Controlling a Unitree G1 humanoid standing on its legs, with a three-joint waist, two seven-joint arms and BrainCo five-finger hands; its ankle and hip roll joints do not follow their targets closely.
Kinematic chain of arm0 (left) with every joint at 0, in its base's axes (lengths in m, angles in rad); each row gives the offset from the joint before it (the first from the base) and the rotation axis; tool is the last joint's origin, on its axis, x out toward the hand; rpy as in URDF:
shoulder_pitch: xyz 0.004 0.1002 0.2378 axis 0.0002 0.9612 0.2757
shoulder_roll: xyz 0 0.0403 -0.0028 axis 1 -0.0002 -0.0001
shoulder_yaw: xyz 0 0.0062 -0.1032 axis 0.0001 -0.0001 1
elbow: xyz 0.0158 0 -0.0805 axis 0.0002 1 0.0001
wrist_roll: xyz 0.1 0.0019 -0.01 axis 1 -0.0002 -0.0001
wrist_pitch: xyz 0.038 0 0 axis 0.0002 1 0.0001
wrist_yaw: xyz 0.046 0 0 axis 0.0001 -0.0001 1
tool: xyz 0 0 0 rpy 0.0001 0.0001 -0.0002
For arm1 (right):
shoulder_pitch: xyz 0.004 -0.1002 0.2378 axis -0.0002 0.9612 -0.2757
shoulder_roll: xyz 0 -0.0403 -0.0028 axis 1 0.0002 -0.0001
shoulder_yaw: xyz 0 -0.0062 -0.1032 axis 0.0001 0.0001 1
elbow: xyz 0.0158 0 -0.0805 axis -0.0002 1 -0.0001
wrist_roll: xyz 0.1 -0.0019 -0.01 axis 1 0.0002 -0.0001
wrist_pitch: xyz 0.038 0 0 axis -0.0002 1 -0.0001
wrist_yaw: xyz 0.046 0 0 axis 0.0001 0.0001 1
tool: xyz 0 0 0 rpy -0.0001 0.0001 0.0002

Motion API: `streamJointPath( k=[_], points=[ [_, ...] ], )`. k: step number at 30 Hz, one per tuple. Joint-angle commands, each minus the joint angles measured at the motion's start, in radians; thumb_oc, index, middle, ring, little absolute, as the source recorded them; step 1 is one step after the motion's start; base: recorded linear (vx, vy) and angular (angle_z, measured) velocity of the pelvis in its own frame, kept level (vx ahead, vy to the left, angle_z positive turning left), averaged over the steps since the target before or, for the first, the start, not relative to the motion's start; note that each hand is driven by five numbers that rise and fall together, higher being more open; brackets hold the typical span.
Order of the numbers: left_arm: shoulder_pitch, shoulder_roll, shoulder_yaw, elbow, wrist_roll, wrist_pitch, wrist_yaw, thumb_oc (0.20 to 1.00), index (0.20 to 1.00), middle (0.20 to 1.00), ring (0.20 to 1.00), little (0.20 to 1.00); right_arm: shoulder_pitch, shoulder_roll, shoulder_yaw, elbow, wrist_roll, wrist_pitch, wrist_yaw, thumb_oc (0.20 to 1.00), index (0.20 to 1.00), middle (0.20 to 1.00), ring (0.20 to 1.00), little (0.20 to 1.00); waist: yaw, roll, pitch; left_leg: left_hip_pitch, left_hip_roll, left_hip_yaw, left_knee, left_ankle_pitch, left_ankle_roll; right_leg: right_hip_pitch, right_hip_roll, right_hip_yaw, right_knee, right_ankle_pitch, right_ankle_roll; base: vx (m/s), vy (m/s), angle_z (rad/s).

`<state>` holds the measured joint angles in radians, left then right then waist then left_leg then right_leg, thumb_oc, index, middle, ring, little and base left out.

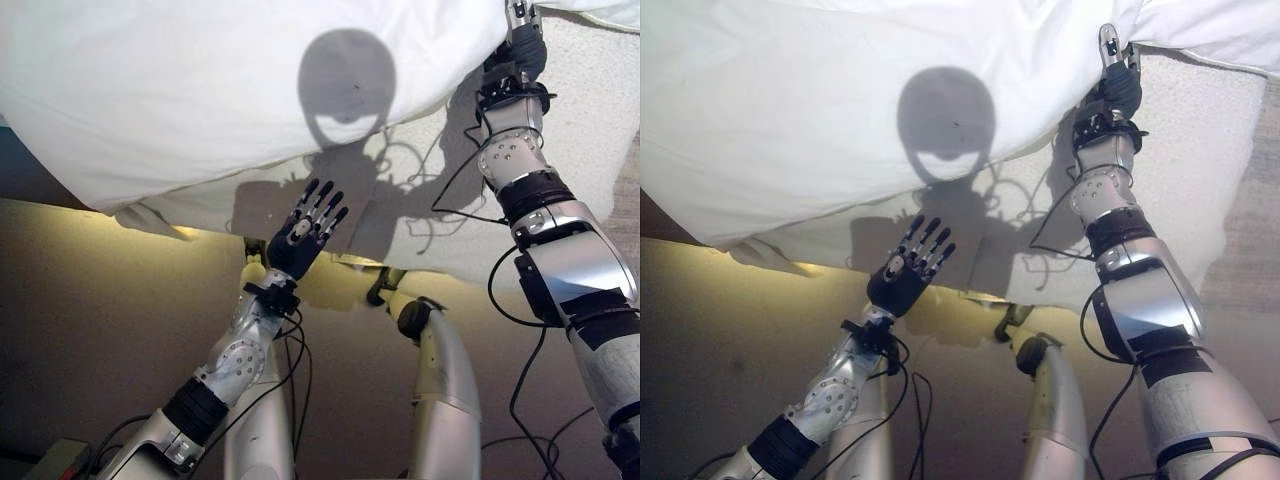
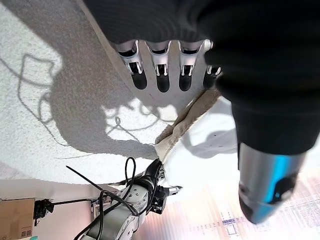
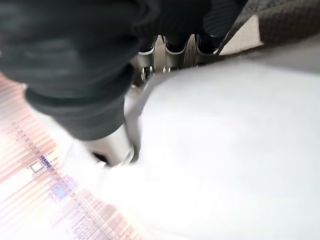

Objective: Make the bed

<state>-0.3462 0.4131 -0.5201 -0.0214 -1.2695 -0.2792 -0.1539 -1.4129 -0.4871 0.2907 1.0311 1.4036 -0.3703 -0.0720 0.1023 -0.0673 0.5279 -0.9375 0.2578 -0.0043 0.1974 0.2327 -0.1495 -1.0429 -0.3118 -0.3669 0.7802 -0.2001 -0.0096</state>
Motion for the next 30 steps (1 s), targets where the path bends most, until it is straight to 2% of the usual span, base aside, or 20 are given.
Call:
streamJointPath(
  k=[1, 10, 17, 20, 26, 30],
  points=[
    [0.016, 0.011, -0.029, -0.143, 0.051, -0.028, -0.011, 1.0, 1.0, 1.0, 1.0, 1.0, -0.114, -0.015, 0.075, -0.067, -0.066, -0.043, 0.01, 0.2, 0.2, 0.2, 0.2, 0.2, 0.02, 0.012, -0.008, 0.003, 0.011, 0.018, 0.048, -0.104, -0.011, 0.038, 0.054, 0.01, -0.152, 0.092, 0.135, 0.0, 0.0, 0.0],
    [0.016, 0.004, -0.036, -0.139, 0.045, -0.033, -0.002, 1.0, 1.0, 1.0, 1.0, 1.0, -0.118, 0.004, 0.068, -0.053, -0.081, -0.046, -0.014, 0.2, 0.2, 0.2, 0.2, 0.2, 0.016, 0.018, -0.008, -0.002, 0.002, 0.024, 0.065, -0.117, -0.004, 0.042, 0.048, 0.017, -0.153, 0.098, 0.137, -0.01, 0.041, 0.01],
    [0.015, 0.003, -0.044, -0.134, 0.047, -0.035, -0.002, 1.0, 1.0, 1.0, 1.0, 1.0, -0.103, 0.017, 0.062, -0.074, -0.084, -0.058, -0.027, 0.2, 0.2, 0.2, 0.2, 0.2, 0.01, 0.01, -0.008, -0.003, -0.004, 0.027, 0.072, -0.12, 0.001, 0.051, 0.049, 0.024, -0.171, 0.108, 0.137, 0.0, 0.005, 0.0],
    [0.014, 0.0, -0.043, -0.123, 0.045, -0.037, -0.002, 1.0, 1.0, 1.0, 1.0, 1.0, -0.086, 0.025, 0.048, -0.122, -0.084, -0.077, -0.031, 0.2, 0.2, 0.2, 0.2, 0.2, 0.007, -0.001, -0.008, 0.001, -0.006, 0.028, 0.072, -0.12, 0.002, 0.059, 0.05, 0.023, -0.179, 0.114, 0.138, 0.0, 0.0, 0.0],
    [-0.005, -0.024, -0.045, -0.065, 0.017, -0.043, 0.01, 1.0, 1.0, 1.0, 1.0, 1.0, -0.038, 0.047, 0.015, -0.343, -0.103, -0.163, -0.061, 0.2, 0.2, 0.2, 0.2, 0.2, -0.002, -0.039, -0.008, 0.022, -0.009, 0.029, 0.085, -0.128, 0.007, 0.084, 0.053, 0.02, -0.199, 0.13, 0.14, -0.02, 0.005, 0.0],
    [-0.068, -0.056, -0.069, -0.032, 0.0, -0.057, 0.041, 1.0, 1.0, 1.0, 1.0, 1.0, -0.014, 0.079, 0.016, -0.528, -0.14, -0.214, -0.096, 0.2, 0.2, 0.2, 0.2, 0.2, -0.011, -0.083, -0.008, 0.035, -0.006, 0.033, 0.108, -0.143, 0.017, 0.102, 0.059, 0.021, -0.207, 0.14, 0.142, -0.04, 0.002, 0.0]
  ],
)
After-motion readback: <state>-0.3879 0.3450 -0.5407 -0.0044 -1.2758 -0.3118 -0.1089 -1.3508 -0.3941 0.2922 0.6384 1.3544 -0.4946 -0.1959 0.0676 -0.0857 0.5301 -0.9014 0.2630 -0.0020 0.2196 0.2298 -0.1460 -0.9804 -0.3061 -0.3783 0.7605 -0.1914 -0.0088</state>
